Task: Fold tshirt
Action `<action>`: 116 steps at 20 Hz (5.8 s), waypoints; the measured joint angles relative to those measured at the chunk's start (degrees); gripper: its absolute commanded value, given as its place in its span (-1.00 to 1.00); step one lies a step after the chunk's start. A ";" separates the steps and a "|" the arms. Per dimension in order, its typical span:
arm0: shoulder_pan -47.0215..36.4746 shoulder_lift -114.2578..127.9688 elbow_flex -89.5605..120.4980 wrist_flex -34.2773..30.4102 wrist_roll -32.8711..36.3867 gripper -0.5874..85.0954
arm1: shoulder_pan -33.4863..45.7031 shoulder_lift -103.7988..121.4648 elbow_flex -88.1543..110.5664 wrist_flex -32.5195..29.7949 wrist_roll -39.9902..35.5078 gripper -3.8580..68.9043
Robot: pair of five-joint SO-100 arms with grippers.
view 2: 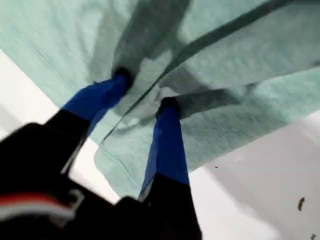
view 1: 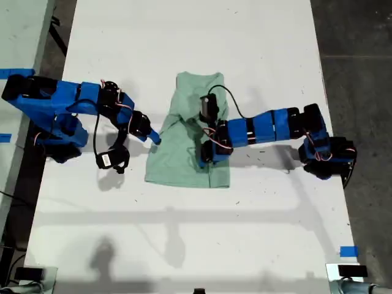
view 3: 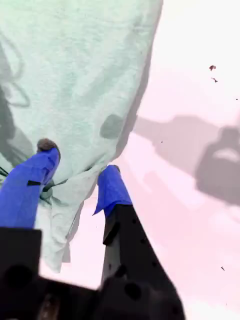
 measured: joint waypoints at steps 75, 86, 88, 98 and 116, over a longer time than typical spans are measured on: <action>12.57 2.20 -16.08 26.46 -13.54 -0.54 | -7.56 12.30 -13.45 17.23 3.87 -0.08; 13.97 21.53 12.13 4.83 -11.69 -0.30 | -8.09 -0.09 -22.06 15.82 4.48 -0.09; 12.74 21.53 15.91 0.79 -10.72 -0.30 | -8.09 -2.99 -24.70 14.77 4.48 -0.09; 9.32 6.68 24.35 -17.84 -6.59 -0.47 | -8.17 -13.80 -26.46 6.86 4.57 -0.16; 20.04 -18.72 0.62 -15.64 -3.25 -0.98 | -12.66 -18.98 -30.06 0.70 7.47 -0.93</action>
